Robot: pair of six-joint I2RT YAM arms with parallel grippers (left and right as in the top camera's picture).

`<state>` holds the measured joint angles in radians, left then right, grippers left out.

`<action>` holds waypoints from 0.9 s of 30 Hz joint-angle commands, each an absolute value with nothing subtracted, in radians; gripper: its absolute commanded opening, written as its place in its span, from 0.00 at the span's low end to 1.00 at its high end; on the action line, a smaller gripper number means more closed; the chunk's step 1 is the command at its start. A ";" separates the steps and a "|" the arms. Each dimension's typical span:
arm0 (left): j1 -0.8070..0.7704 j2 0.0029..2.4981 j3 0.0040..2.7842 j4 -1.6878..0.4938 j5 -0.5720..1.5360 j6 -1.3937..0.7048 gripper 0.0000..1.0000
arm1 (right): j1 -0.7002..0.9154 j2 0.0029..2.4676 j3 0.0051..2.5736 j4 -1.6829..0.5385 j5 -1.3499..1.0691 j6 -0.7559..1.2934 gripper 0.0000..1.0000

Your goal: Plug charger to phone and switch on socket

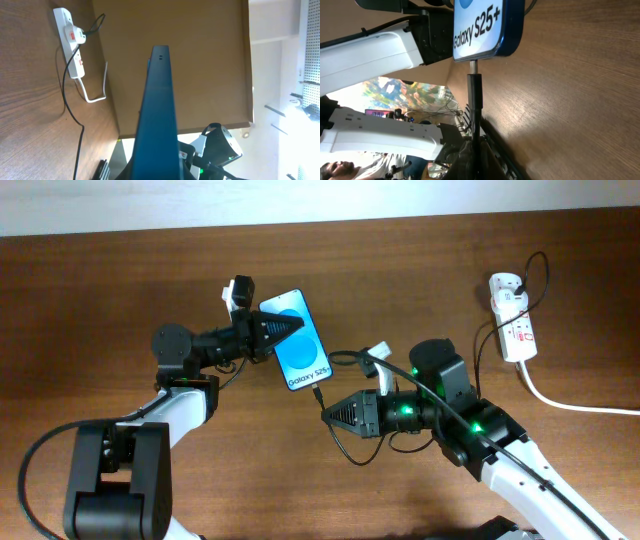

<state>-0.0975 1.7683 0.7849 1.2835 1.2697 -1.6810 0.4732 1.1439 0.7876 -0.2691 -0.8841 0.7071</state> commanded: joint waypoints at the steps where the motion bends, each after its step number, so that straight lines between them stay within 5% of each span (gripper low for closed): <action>1: -0.096 1.768 0.807 1.294 1.263 -1.691 0.00 | 0.480 1.148 0.786 -0.256 -0.893 0.740 0.04; 27: -0.113 1.768 0.807 1.295 1.298 -1.727 0.00 | 0.480 1.148 0.786 -0.202 -0.902 0.794 0.04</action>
<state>-0.1047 1.7683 0.7856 1.2835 1.2358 -1.7256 0.4732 1.1442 0.7872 -0.2192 -0.9035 0.7902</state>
